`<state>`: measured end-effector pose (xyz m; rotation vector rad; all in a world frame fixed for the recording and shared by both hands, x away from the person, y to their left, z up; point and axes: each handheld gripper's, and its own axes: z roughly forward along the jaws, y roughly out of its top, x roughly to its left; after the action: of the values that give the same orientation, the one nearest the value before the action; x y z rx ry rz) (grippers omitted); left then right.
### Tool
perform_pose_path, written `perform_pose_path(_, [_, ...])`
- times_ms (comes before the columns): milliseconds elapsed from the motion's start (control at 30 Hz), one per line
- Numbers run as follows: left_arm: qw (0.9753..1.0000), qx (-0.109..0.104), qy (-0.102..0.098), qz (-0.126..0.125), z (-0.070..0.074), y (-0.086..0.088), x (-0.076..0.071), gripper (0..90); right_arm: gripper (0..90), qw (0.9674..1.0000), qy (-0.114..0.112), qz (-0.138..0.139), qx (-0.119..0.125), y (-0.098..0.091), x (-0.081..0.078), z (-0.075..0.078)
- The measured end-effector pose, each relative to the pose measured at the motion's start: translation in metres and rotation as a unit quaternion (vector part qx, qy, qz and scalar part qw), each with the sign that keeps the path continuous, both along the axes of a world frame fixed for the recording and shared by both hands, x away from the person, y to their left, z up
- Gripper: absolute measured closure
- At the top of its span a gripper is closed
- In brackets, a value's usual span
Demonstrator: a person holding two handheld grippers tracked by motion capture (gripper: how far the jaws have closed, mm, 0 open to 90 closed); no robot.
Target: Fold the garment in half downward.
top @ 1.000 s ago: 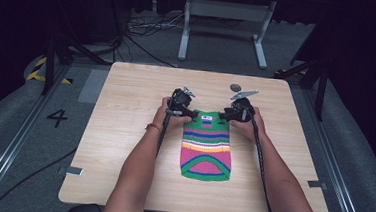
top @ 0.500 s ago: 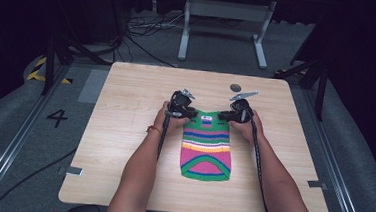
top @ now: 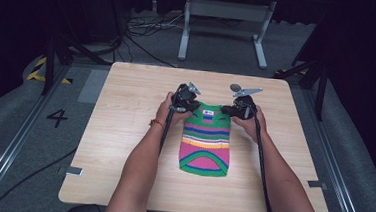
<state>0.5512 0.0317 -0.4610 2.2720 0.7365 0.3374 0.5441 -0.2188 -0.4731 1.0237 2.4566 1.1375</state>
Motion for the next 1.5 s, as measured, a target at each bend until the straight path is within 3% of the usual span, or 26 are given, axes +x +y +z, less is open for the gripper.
perform_pose_path(133, [0.9997,0.011,-0.023,-0.003,0.013,0.001,-0.002,83.4,84.5,0.9997,-0.023,0.006,0.011,-0.001,-0.003,0.014])
perform_pose_path(200, [0.9991,0.008,-0.041,-0.008,0.019,0.003,-0.004,83.6,84.5,0.9993,-0.035,0.007,0.012,-0.002,-0.004,0.02])
perform_pose_path(333, [0.9985,0.002,-0.055,-0.003,0.026,0.005,-0.005,83.8,84.5,0.9987,-0.046,0.009,0.018,-0.003,-0.004,0.027])
perform_pose_path(367, [0.9982,-0.001,-0.061,-0.003,0.03,0.007,-0.005,83.8,84.5,0.998,-0.06,0.011,0.02,-0.003,-0.003,0.033])
perform_pose_path(633, [0.9975,-0.009,-0.068,-0.016,0.033,0.014,-0.014,83.5,84.4,0.9966,-0.072,0.029,0.028,-0.002,-0.01,0.041])
perform_pose_path(867, [0.9964,-0.014,-0.075,-0.036,0.036,0.022,-0.032,82.9,84.2,0.9945,-0.08,0.052,0.044,-0.006,-0.029,0.045])
perform_pose_path(1100, [0.9953,-0.011,-0.076,-0.059,0.033,0.026,-0.051,82.4,83.9,0.9927,-0.077,0.085,0.037,-0.005,-0.049,0.044])
perform_pose_path(1300, [0.9918,0.009,-0.08,-0.099,0.025,0.031,-0.079,82.1,83.8,0.9915,-0.065,0.108,0.032,-0.007,-0.065,0.038])
perform_pose_path(1433, [0.9893,0.014,-0.07,-0.128,0.018,0.033,-0.1,82.4,83.8,0.9886,-0.061,0.136,0.023,-0.005,-0.083,0.033])
perform_pose_path(1500, [0.9886,0.018,-0.066,-0.134,0.017,0.033,-0.104,82.6,83.8,0.9879,-0.056,0.143,0.022,-0.005,-0.088,0.031])
